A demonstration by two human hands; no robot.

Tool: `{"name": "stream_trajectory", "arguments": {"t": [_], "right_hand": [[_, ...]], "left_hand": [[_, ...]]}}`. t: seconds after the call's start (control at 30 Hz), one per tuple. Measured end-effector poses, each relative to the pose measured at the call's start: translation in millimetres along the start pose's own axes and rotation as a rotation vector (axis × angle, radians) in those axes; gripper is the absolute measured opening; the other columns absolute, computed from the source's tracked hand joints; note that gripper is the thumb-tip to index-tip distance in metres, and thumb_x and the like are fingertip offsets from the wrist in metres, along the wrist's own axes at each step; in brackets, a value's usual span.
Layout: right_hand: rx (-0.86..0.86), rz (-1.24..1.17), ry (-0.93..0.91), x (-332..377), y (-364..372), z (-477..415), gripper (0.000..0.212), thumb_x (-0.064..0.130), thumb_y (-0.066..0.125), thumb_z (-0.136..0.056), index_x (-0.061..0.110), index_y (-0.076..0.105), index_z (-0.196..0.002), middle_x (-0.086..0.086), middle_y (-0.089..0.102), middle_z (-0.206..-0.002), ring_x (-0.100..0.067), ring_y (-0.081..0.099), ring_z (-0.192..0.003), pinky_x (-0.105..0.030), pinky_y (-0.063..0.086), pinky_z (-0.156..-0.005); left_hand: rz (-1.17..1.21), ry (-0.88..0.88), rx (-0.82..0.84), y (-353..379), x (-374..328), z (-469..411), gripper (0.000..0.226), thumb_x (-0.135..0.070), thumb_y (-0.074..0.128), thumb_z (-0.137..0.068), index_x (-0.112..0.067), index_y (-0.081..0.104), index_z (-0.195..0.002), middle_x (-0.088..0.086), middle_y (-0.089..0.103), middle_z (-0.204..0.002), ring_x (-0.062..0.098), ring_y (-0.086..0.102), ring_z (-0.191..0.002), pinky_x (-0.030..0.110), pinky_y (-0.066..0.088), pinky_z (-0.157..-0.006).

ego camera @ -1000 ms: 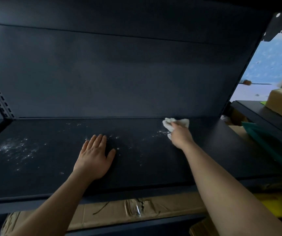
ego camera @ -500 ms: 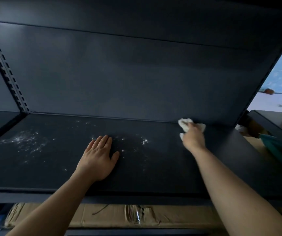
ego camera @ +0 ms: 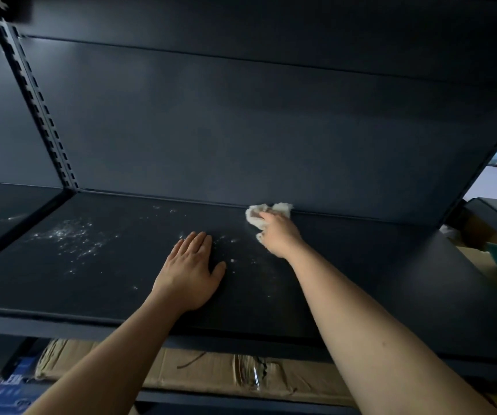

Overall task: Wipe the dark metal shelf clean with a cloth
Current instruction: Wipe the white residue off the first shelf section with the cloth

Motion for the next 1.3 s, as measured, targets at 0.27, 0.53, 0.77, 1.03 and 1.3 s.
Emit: {"name": "stream_trajectory", "arguments": {"t": [0.27, 0.53, 0.77, 1.03, 1.3], "right_hand": [[-0.222, 0.043, 0.18, -41.1, -29.5, 43.4, 0.057, 0.018, 0.057, -0.084, 0.023, 0.044, -0.139, 0.001, 0.047, -0.144, -0.021, 0.042, -0.127, -0.024, 0.033, -0.103], [-0.096, 0.161, 0.075, -2.7, 22.7, 49.0, 0.066, 0.024, 0.059, -0.087, 0.02, 0.03, -0.147, -0.003, 0.032, -0.154, -0.018, 0.026, -0.143, -0.028, 0.017, -0.119], [0.032, -0.22, 0.002, 97.6, 51.2, 52.8, 0.051, 0.008, 0.049, -0.092, 0.011, 0.04, -0.142, -0.007, 0.037, -0.151, -0.024, 0.042, -0.133, -0.025, 0.033, -0.105], [-0.14, 0.159, 0.275, -37.0, -22.2, 104.2, 0.056, 0.012, 0.057, -0.088, 0.025, 0.042, -0.141, 0.004, 0.036, -0.151, -0.028, 0.033, -0.136, -0.03, 0.031, -0.11], [-0.199, 0.132, 0.265, 32.5, 29.3, 122.7, 0.062, 0.018, 0.06, -0.086, 0.018, 0.038, -0.143, -0.007, 0.038, -0.149, -0.023, 0.035, -0.137, -0.032, 0.029, -0.115]], "left_hand": [[-0.09, 0.007, 0.026, -46.1, 85.4, 24.2, 0.074, -0.054, 0.032, -0.094, -0.016, 0.006, -0.152, 0.001, 0.004, -0.161, 0.015, -0.003, -0.148, 0.032, -0.002, -0.121], [-0.119, -0.082, 0.061, -35.7, 113.2, 39.8, 0.075, -0.057, 0.028, -0.094, -0.014, 0.007, -0.152, 0.001, 0.004, -0.161, 0.015, -0.002, -0.148, 0.033, 0.0, -0.121], [-0.118, -0.082, 0.032, -36.4, 122.9, 39.5, 0.074, -0.057, 0.026, -0.094, -0.014, 0.011, -0.152, 0.001, 0.009, -0.161, 0.016, 0.001, -0.148, 0.033, 0.002, -0.122], [-0.06, -0.017, 0.039, -32.5, 140.4, 36.5, 0.073, -0.055, 0.025, -0.094, -0.012, 0.013, -0.151, 0.003, 0.009, -0.161, 0.017, 0.003, -0.148, 0.035, 0.003, -0.122], [-0.026, -0.006, 0.039, -29.6, 143.3, 39.0, 0.074, -0.056, 0.022, -0.094, -0.01, 0.011, -0.151, 0.005, 0.007, -0.161, 0.019, 0.002, -0.149, 0.035, 0.003, -0.122]]}}
Point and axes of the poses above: each hand's wrist, its own z-axis away from the middle knuckle, its own y-axis out of the palm, x = y × z, the point moved 9 cm from there along -z, towards the middle knuckle
